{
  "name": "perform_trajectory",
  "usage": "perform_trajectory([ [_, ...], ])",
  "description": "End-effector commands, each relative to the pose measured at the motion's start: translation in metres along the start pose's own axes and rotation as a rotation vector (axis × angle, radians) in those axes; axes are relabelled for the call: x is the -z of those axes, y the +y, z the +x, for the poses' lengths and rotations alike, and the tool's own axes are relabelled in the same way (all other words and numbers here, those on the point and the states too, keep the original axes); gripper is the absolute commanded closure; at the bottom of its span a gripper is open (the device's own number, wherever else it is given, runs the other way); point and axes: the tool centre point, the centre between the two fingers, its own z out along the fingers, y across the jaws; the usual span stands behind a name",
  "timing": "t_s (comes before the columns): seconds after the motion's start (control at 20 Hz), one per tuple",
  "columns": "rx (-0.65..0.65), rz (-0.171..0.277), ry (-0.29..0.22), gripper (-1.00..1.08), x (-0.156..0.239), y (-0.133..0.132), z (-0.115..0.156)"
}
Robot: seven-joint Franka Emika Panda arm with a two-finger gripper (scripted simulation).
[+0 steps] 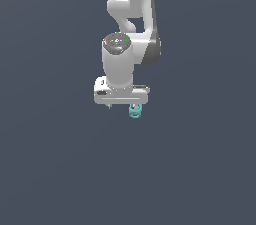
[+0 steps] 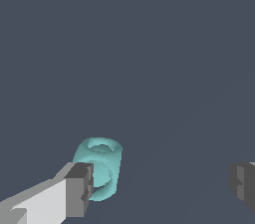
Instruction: Pick up the object and move it to a goal position.
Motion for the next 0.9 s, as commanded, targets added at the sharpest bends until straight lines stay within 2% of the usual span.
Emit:
perform_trajectory([
  [0.0,-0.005,0.0,0.0,-0.92,-0.003,-0.003,-0.002],
  [0.3,-0.043,-0.001,0.007,-0.92,-0.02,-0.019,-0.013],
  [0.85,-0.146,-0.003,0.024,-0.92,-0.062,-0.057,-0.05],
])
